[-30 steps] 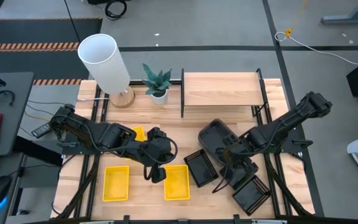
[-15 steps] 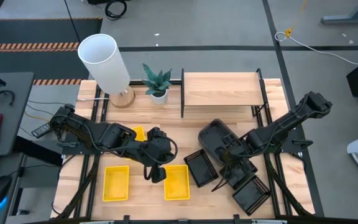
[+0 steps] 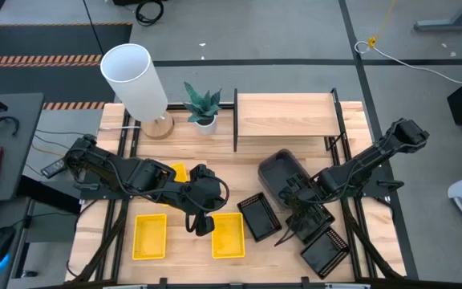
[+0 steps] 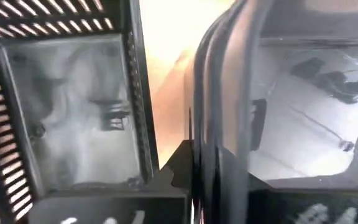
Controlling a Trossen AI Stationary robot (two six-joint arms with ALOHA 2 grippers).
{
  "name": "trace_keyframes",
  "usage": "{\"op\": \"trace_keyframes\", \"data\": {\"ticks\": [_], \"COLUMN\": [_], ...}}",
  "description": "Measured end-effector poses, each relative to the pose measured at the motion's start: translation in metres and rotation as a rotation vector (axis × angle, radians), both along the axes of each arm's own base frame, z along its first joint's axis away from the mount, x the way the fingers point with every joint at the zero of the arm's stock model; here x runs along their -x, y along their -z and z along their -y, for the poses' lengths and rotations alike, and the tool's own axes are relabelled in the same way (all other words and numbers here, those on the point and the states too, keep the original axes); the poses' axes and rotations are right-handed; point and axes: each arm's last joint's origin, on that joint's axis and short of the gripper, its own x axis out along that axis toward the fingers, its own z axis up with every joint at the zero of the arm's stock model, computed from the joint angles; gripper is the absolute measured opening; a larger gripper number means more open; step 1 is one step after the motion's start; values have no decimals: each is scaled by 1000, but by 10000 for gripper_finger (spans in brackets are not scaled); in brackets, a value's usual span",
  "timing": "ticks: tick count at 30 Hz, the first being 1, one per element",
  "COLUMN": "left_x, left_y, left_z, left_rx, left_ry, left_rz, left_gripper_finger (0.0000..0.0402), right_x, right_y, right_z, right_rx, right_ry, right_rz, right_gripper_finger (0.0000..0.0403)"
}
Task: Stack baskets on shelf by color
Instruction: Put the stacked gray bins on the shelf
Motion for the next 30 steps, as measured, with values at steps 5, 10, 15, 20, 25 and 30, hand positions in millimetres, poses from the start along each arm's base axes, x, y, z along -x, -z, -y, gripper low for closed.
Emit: {"op": "trace_keyframes", "data": {"ticks": [5,10,15,20,25,30], "left_x": [0,0,0,0,0,0], "left_y": [0,0,0,0,0,0], "left_z": [0,0,0,0,0,0], "left_rx": [0,0,0,0,0,0], "left_ry": [0,0,0,0,0,0], "left_rz": [0,0,0,0,0,0], "left_gripper_finger": [16,15,22,19,14,20], "right_x": [-3,-6,-12,-16,-9,5], "right_y": [-9,-31,-66,-114,-163,-193], "right_z": [-2,-4,-7,-10,-4,17], "right_rx": [0,-5,-21,-64,-43,-28], "right_ry": [-22,-36,-38,-44,-32,41], "right_rz": [3,-24,-13,42,84,82], "right_gripper_finger": [24,14,14,14,14,14]}}
